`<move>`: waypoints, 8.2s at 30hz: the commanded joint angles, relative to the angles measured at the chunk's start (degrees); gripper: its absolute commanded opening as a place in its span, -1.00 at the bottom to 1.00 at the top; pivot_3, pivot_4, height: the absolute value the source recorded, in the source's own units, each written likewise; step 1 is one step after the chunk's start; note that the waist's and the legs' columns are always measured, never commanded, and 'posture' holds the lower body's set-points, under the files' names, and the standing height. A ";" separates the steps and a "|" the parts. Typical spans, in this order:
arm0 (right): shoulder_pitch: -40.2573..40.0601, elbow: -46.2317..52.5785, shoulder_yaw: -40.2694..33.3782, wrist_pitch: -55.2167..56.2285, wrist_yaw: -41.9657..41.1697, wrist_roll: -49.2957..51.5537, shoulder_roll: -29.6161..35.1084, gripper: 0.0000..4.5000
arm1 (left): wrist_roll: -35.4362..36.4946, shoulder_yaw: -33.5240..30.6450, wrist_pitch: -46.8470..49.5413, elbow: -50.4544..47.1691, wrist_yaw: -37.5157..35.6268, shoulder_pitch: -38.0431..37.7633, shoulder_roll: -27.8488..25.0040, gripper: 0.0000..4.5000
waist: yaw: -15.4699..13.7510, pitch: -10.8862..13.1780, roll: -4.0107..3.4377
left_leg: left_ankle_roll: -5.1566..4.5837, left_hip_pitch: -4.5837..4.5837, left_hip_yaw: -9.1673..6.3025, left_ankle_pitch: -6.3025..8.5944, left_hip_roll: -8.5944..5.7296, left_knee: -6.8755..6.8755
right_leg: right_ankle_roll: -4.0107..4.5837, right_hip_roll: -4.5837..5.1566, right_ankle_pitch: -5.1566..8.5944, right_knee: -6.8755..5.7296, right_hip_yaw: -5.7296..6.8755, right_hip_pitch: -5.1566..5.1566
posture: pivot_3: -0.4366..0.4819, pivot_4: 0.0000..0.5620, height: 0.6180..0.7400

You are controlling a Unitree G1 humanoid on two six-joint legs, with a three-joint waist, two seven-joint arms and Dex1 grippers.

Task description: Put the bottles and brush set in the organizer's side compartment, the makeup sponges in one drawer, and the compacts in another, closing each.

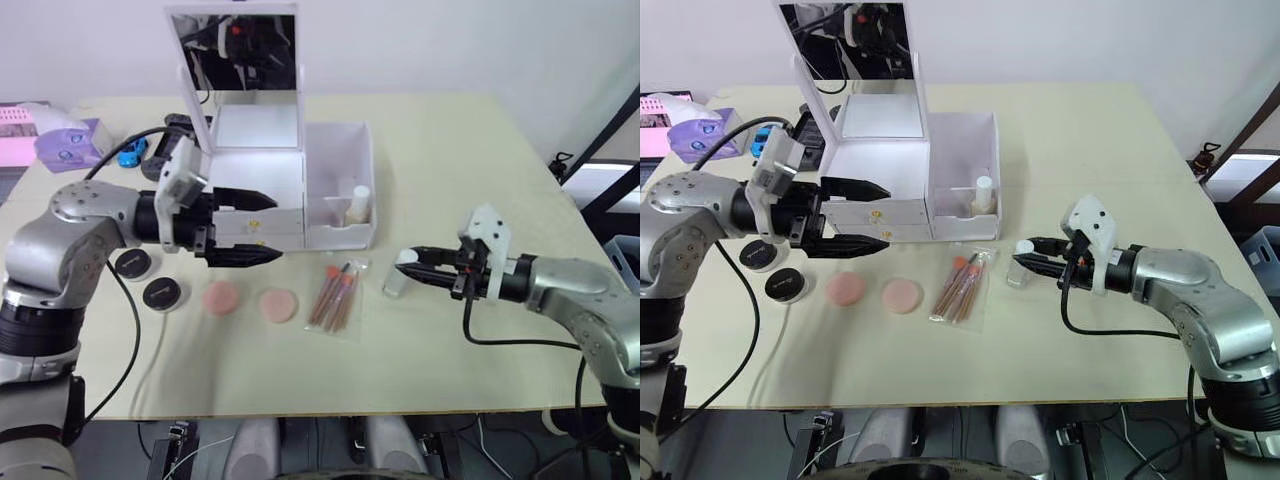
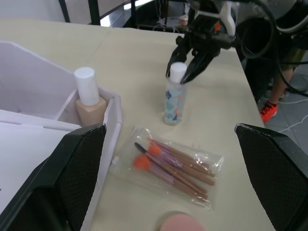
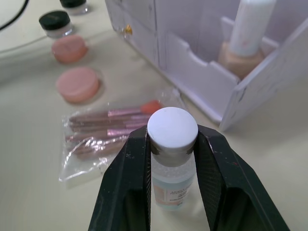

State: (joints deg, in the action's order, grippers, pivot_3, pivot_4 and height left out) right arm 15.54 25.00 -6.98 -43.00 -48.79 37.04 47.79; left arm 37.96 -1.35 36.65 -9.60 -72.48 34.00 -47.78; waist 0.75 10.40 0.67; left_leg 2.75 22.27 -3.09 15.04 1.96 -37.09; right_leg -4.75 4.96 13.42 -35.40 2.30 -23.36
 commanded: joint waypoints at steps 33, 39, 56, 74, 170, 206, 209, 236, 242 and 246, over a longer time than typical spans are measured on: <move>38.15 -36.31 19.09 17.13 -6.27 -21.01 -18.65 -0.48 | 2.68 -14.33 -1.92 -9.97 11.09 -19.55 -2.08 1.00 | 0.09 0.02 -0.03 | 0.00 0.06 -0.05 0.00 0.01 0.07 | -0.12 -0.14 -0.10 -0.04 -0.10 -0.12 | -0.05 -0.47 0.98; 37.86 -36.87 18.49 16.94 -6.42 -22.27 -20.15 -0.34 | 2.26 -13.37 -2.13 -9.22 11.06 -18.15 -1.95 1.00 | 0.05 0.02 -0.03 | 0.00 0.06 -0.05 0.00 0.03 0.08 | -0.13 -0.16 -0.11 -0.05 -0.11 -0.13 | -0.05 -0.47 0.98; 34.46 -22.40 10.11 7.27 -8.18 -14.45 -14.80 0.98 | 0.43 -11.78 -4.65 -4.99 9.06 -15.96 -1.61 1.00 | -0.05 0.02 -0.03 | 0.00 0.06 -0.05 0.00 0.02 0.08 | -0.13 -0.17 -0.10 -0.03 -0.14 -0.11 | -0.05 -0.47 0.98; -2.38 -23.63 -18.69 22.12 -12.30 -12.75 3.95 0.98 | -9.42 -22.56 -23.96 32.59 0.83 -16.94 -12.15 1.00 | 0.04 0.01 -0.02 | -0.01 -0.03 0.10 0.00 0.06 0.20 | 0.03 -0.23 0.00 0.04 -0.32 -0.12 | -0.05 -0.47 0.98; 17.86 -39.73 11.17 -37.92 39.49 32.98 -27.26 1.00 | -11.92 24.75 30.35 -9.69 30.75 -2.16 11.27 -0.98 | 0.50 -0.15 0.34 | -0.05 -0.82 -0.36 -0.01 0.79 0.21 | 0.63 -1.81 -0.34 -0.01 -1.18 0.02 | -0.05 -0.47 0.98; 3.12 15.45 -12.04 -18.23 18.20 28.63 -10.56 -0.99 | 6.51 -4.87 8.98 -14.96 14.96 -9.32 9.40 -1.00 | -0.02 -0.23 0.42 | -0.09 0.03 -0.14 0.02 0.74 0.72 | 0.58 -2.19 -0.24 0.30 -1.95 -1.01 | -0.05 -0.47 0.98; 7.17 12.72 -12.34 -16.76 17.04 29.90 -7.14 -0.99 | 12.85 -8.81 12.52 -12.84 14.86 -7.16 8.70 -1.00 | -0.03 -0.22 0.43 | -0.09 0.05 -0.12 0.02 0.74 0.60 | 0.60 -2.21 -0.25 0.30 -1.99 -0.96 | -0.05 -0.47 0.98; 62.92 -88.27 12.97 52.92 -19.22 -23.50 -24.91 -0.99 | 22.85 -18.99 12.14 -17.06 25.39 -15.07 5.64 -1.00 | 0.36 -0.13 0.40 | 0.01 -0.03 0.06 -0.04 0.75 0.87 | 0.62 -2.28 -0.56 0.24 -2.18 -1.04 | -0.05 -0.47 0.98; 64.00 -95.88 10.38 55.77 -18.14 -26.41 -28.35 -0.99 | 22.32 -18.34 11.14 -17.99 25.74 -16.47 5.11 -1.00 | 0.40 -0.12 0.39 | 0.09 -0.04 0.05 -0.08 0.75 0.87 | 0.62 -2.28 -0.56 0.19 -2.18 -1.04 | -0.05 -0.47 0.98; 63.16 -97.73 9.20 55.72 -17.62 -28.24 -29.51 -0.99 | 21.93 -18.05 10.70 -18.12 25.68 -16.65 4.80 -1.00 | 0.40 -0.11 0.38 | 0.14 -0.08 0.05 -0.11 0.75 0.87 | 0.63 -2.28 -0.57 0.12 -2.18 -1.04 | -0.05 -0.47 0.98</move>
State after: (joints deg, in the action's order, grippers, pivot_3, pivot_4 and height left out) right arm 77.34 -72.89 3.84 11.76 -66.83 9.19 18.49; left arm 59.96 -18.89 48.46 -26.01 -46.80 17.46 -42.08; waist 1.15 10.28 1.05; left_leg 2.90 22.19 -3.04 14.92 2.72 -36.22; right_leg -4.12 2.68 12.85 -35.29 0.11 -24.40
